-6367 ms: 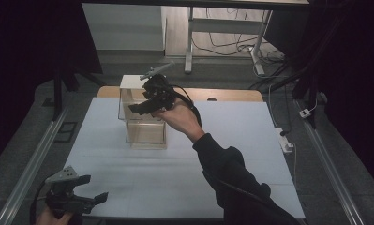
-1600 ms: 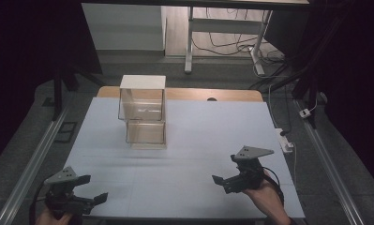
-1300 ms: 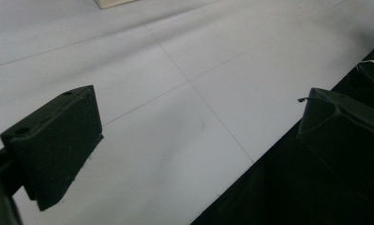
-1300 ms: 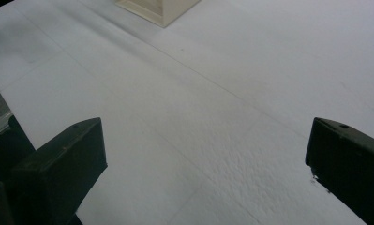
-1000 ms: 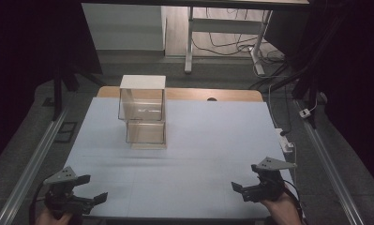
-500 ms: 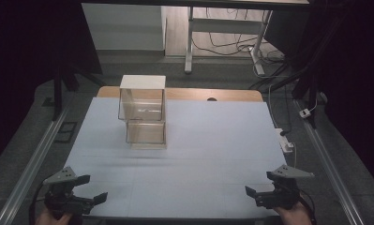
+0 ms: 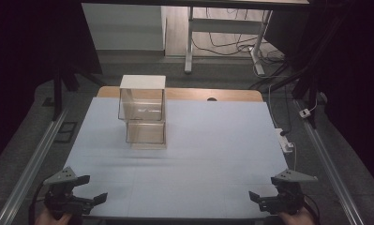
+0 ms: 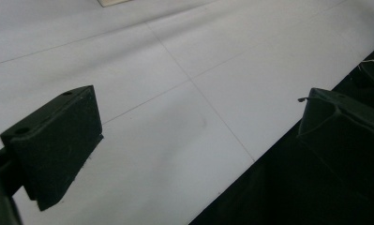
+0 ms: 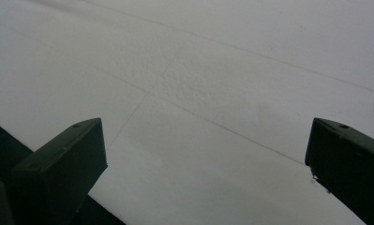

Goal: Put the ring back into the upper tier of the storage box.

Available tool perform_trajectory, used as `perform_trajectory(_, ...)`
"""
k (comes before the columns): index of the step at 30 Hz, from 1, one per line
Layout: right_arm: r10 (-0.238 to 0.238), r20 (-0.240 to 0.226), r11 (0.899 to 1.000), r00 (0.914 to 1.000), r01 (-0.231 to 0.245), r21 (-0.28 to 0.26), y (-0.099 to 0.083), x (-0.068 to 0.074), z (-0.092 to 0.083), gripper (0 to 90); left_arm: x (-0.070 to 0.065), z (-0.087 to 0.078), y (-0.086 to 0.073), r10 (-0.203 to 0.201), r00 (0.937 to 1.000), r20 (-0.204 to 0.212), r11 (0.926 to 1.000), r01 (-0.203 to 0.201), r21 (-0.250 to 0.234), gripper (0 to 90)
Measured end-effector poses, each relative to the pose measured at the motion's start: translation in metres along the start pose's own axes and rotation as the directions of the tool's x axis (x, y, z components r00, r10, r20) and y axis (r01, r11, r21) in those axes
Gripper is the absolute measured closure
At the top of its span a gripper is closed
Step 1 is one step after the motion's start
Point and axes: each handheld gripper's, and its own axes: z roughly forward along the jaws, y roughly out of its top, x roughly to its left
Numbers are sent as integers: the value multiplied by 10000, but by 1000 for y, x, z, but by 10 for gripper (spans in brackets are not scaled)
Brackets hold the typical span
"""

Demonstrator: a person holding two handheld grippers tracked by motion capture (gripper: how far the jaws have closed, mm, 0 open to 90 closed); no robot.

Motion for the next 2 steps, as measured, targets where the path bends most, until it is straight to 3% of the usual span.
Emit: perform_trajectory(2,-48,31,10000,10000,47,77,0,0,0,0,0,0,1,-19,10000,20,10000,19,-43,0)
